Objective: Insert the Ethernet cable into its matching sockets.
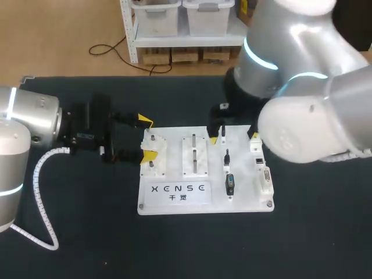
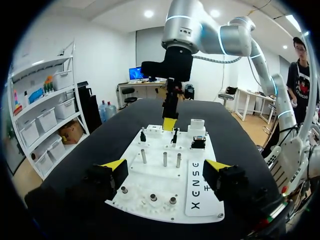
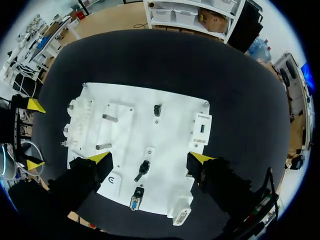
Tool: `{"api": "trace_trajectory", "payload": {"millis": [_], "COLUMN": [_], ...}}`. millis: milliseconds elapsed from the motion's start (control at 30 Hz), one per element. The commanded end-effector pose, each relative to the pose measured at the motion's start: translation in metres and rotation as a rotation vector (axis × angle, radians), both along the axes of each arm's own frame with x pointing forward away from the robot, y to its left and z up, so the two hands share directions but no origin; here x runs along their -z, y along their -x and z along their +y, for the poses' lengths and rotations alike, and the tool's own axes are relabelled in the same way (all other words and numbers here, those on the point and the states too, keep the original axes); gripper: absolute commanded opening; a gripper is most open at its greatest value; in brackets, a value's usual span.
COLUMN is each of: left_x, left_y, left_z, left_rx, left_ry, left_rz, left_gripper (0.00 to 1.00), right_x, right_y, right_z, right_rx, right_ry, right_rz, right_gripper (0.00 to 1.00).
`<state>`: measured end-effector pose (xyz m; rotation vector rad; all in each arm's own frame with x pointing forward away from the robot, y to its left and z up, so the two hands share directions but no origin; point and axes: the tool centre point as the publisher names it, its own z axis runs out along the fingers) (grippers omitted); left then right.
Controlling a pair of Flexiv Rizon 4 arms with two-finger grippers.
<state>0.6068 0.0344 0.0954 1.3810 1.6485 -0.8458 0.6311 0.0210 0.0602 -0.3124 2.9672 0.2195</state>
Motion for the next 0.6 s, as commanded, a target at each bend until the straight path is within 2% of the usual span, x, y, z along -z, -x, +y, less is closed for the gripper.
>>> {"api": "trace_trajectory", "payload": {"millis": [33, 333, 533, 600], "left_x": [0.001, 0.001, 0.001, 0.001], "left_y": [0.001, 0.001, 0.001, 0.001], "left_z": [0.001, 0.001, 0.001, 0.001], "left_rx": [-0.001, -0.001, -0.001, -0.001], "left_ry": [0.004, 0.004, 0.004, 0.004], "left_rz": [-0.004, -0.004, -0.004, -0.004], "left_gripper": [1.00, 1.00, 1.00, 1.00], "right_x": [0.009, 0.021, 0.026, 0.028], "right_y": [0.007, 0.018, 0.018, 0.017], "right_z": [0.007, 0.003, 0.001, 0.001], "right_rx": [0.003, 0.041, 0.038, 0.034], "right_ry": [0.019, 0.043, 0.048, 0.048], "right_rz": [0.012, 0.062, 0.072, 0.075], "right_gripper": [1.00, 1.00, 1.00, 0.97]}}
